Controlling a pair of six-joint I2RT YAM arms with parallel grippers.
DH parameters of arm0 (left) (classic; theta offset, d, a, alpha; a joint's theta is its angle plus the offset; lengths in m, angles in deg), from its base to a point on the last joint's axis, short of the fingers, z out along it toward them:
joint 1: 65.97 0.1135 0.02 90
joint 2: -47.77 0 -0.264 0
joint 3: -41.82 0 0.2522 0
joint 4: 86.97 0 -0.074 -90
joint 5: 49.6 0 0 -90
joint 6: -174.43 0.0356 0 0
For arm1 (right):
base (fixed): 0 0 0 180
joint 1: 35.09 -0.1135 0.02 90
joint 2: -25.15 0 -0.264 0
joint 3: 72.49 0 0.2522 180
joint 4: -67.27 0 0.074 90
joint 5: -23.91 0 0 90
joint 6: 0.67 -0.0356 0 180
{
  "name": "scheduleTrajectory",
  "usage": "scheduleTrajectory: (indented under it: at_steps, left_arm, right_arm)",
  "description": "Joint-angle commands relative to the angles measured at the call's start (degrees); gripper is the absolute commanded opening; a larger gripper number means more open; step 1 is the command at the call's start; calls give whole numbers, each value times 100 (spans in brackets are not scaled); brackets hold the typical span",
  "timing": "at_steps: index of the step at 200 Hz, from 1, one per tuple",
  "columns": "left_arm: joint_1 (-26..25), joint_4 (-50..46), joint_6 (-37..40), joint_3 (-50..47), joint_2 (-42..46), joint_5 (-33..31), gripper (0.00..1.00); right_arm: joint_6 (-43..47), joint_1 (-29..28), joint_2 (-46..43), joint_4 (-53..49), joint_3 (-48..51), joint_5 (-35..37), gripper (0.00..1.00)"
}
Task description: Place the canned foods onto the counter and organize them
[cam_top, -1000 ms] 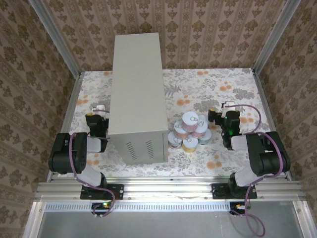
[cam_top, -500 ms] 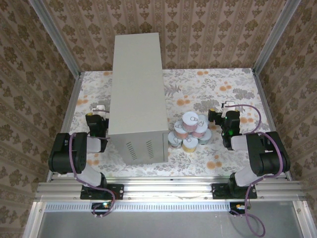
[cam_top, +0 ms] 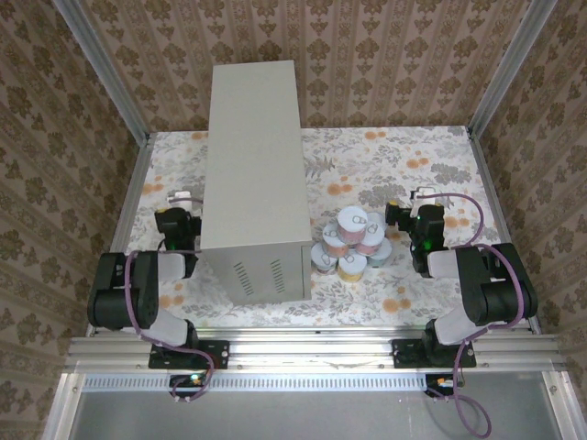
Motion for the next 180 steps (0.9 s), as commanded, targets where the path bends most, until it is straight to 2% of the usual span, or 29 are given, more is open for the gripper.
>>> scheduleTrajectory:
  at_steps: [1,23,47,79,97,112,137,167,180]
  left_arm:
    - [-154,-907,-290,417,451,-1052,100]
    - [-325,-1845,-505,759,805,-2060,100]
    - [-391,-3839,-1076,1645,1032,-3211,100]
    - [-391,-6580,-2175,3060,1017,-3628,100]
    - [-389,-7781,-2737,3819,982,-3707,100]
    - [-340,-8624,-3065,4385,1005,-3531,100]
    - [-224,-9467,-3019,5103,1106,-2487,100]
    - [-205,-10111,-2549,5749,1367,-1840,100]
    - [-197,-10194,-2216,5882,1580,-1567,100]
  right_arm:
    - [-31,-32,-14,66,-55,179,100]
    - [-31,-27,-14,60,-55,179,100]
    - [-30,-28,-15,65,-55,179,100]
    - [-31,-24,-14,57,-55,179,100]
    - [-31,-26,-14,56,-55,172,100]
    - [-31,-28,-14,60,-56,178,100]
    - [-18,-32,-13,47,-63,179,100]
    - [-1,-39,-44,64,-62,145,100]
    - [-14,-50,-285,-537,-298,218,100]
